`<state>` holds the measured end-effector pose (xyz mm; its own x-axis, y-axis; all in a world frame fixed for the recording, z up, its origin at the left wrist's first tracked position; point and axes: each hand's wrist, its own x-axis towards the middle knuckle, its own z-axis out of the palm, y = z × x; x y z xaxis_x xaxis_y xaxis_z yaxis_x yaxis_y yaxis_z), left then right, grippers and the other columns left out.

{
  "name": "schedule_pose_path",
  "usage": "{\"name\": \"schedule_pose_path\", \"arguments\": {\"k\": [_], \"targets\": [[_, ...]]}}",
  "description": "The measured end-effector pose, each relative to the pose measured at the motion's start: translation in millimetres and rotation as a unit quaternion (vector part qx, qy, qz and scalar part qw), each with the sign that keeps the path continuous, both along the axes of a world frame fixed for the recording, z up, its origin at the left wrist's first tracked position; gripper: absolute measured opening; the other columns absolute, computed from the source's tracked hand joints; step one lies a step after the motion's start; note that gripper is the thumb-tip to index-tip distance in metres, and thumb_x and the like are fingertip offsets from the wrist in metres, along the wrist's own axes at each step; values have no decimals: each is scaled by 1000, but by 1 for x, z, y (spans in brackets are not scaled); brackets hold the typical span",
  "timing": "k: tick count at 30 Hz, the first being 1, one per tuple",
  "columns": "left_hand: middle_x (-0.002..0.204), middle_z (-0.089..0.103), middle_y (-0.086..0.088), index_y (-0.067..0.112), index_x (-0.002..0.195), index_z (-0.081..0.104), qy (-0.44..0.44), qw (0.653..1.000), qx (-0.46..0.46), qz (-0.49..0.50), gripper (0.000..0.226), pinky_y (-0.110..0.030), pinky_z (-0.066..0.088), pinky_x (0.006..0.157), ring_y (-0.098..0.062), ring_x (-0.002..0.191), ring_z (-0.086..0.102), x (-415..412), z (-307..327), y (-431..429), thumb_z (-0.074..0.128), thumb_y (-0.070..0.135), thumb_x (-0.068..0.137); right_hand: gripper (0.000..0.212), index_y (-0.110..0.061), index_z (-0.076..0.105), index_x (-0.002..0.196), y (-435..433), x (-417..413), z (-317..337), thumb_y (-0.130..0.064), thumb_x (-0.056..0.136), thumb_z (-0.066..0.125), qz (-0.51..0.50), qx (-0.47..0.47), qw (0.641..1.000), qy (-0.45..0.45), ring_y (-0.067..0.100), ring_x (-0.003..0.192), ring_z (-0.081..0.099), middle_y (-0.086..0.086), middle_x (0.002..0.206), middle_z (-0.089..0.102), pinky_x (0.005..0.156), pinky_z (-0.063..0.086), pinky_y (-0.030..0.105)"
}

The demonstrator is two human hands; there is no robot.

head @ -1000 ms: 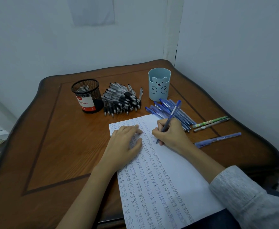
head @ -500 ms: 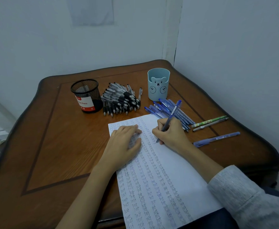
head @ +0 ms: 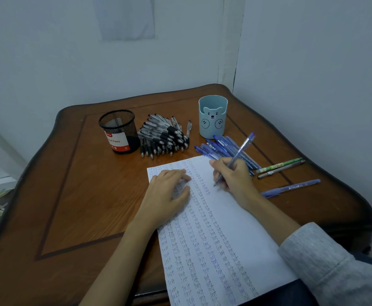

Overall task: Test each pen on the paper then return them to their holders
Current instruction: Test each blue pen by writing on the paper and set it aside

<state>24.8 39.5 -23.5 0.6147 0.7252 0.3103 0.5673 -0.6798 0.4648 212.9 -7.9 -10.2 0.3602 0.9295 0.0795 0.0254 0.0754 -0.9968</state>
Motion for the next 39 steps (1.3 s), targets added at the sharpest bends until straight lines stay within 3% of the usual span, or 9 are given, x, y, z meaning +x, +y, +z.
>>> {"name": "schedule_pose_path", "arguments": {"k": [5,9,11,15,25,29,32,35,39], "targets": [[132,54,13,26,116,61,-12,1000,-6,0,23,-26,26,99,-4,123,41,0,1,-1,53,29,94,28,-10,45,100,-2,-1,4,-38,101,40,17,-11,999,49,8,35,27,-2,45,39,35,22,17],[132,54,13,27,115,61,-14,1000,-9,2,22,-26,25,98,-3,122,40,0,1,-1,53,30,94,26,-11,44,123,-4,1,6,-28,104,40,26,-3,999,33,8,31,32,10,52,47,33,25,16],[132,54,14,27,115,61,-12,1000,-8,5,22,-24,24,96,-3,122,40,1,1,-1,53,30,94,23,-15,43,125,-5,0,6,-21,102,44,41,7,999,16,10,29,34,21,61,54,32,25,17],[131,54,14,27,114,61,-11,1000,-4,6,22,-24,24,95,-3,121,40,1,2,-2,53,30,94,25,-23,42,125,-6,0,3,-24,101,48,57,-3,998,-24,16,30,30,16,64,64,33,25,19],[130,54,16,27,114,62,-18,1000,1,3,21,-21,22,92,-2,120,41,1,1,-1,53,29,94,8,-11,48,105,-21,5,9,-13,103,41,54,-16,998,23,13,34,29,5,50,51,33,24,20],[126,55,17,26,112,62,-26,1000,-1,0,20,-22,22,91,0,118,41,1,0,-1,54,27,94,26,-13,52,101,-25,5,14,-35,103,38,29,-12,999,8,7,36,24,-3,45,36,35,19,17],[126,54,18,27,113,62,-31,1000,-3,1,20,-22,23,93,2,118,40,0,-1,-1,55,27,94,31,-13,57,93,-26,6,16,-36,102,38,14,13,1000,-20,10,36,31,0,45,44,36,26,18],[126,54,18,27,113,62,-31,1000,-5,1,20,-23,25,95,1,119,41,0,-2,-1,55,27,94,26,-13,60,109,-24,11,15,-29,103,41,2,1,999,-35,18,42,39,0,46,52,43,33,25],[129,52,19,30,113,61,-26,1000,-10,1,23,-25,27,98,3,119,40,0,-3,0,51,34,93,29,-11,53,124,-23,14,15,-27,102,43,-17,5,999,-52,6,35,35,-2,40,42,41,32,19]]}}
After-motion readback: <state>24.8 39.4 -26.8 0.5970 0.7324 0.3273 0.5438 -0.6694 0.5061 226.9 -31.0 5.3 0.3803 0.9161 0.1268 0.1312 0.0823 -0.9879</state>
